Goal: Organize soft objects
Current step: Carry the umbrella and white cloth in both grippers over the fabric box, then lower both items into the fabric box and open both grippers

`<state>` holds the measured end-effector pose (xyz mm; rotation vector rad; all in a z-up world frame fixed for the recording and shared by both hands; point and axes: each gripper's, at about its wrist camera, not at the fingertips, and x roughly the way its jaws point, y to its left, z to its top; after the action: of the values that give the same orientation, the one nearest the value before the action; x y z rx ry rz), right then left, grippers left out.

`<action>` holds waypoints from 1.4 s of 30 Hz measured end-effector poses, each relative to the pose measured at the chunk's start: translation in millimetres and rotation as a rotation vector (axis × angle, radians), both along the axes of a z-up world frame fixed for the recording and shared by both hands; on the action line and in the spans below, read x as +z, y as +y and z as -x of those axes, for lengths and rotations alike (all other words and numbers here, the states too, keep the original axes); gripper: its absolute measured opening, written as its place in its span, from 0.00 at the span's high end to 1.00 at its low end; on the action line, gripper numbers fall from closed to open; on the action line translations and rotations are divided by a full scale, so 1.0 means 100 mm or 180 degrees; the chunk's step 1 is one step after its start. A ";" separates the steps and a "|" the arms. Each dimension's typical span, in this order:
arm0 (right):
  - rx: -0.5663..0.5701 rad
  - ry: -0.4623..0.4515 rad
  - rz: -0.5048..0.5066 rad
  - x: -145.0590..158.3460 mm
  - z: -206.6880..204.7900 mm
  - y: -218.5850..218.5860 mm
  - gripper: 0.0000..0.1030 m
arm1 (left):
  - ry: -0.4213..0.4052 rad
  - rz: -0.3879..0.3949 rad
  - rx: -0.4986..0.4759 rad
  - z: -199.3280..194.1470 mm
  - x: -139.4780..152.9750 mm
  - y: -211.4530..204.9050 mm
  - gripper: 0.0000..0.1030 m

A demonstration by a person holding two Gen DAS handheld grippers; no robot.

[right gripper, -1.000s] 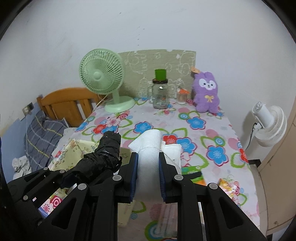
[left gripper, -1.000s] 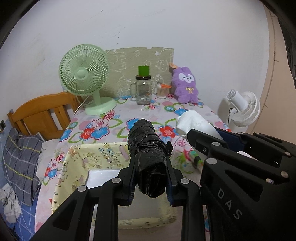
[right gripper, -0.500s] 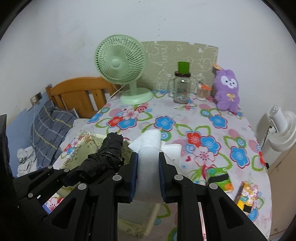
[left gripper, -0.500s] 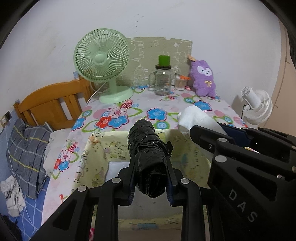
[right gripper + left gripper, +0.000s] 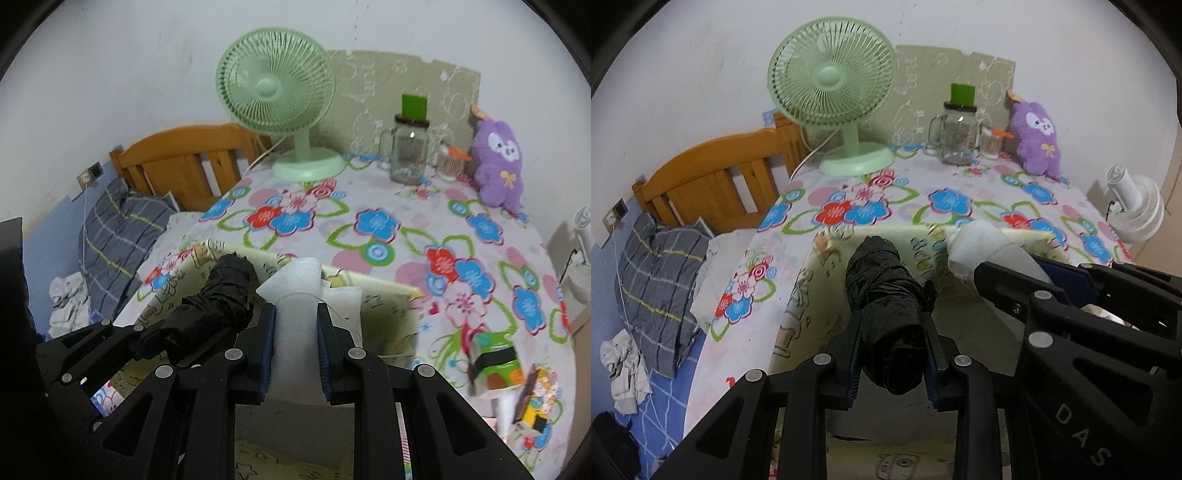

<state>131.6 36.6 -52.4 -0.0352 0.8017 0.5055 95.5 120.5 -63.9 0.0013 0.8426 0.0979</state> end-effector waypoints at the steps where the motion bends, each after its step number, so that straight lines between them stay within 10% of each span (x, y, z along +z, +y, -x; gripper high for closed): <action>1: 0.0002 0.0035 0.0010 -0.04 -0.02 0.02 0.77 | 0.0033 0.0008 0.0001 -0.01 -0.03 0.01 0.72; 11: -0.0044 0.0235 0.0083 -0.29 -0.14 0.08 0.77 | 0.0141 0.0092 -0.0052 -0.05 -0.18 0.02 0.68; 22: 0.0012 0.0268 0.0064 -0.27 -0.15 0.09 0.70 | 0.0112 0.0321 -0.0188 -0.02 -0.10 -0.03 0.39; 29: -0.0011 0.0141 0.0034 -0.16 -0.09 0.04 0.29 | 0.0037 0.0244 -0.0037 0.03 -0.01 -0.02 0.19; 42: -0.0032 -0.0064 -0.0011 0.09 0.10 -0.09 0.20 | -0.0098 0.0142 0.0067 0.14 0.16 -0.07 0.12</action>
<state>121.9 28.0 -43.1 -0.0331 0.7809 0.4964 81.5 113.1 -47.6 -0.0510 0.8139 0.0987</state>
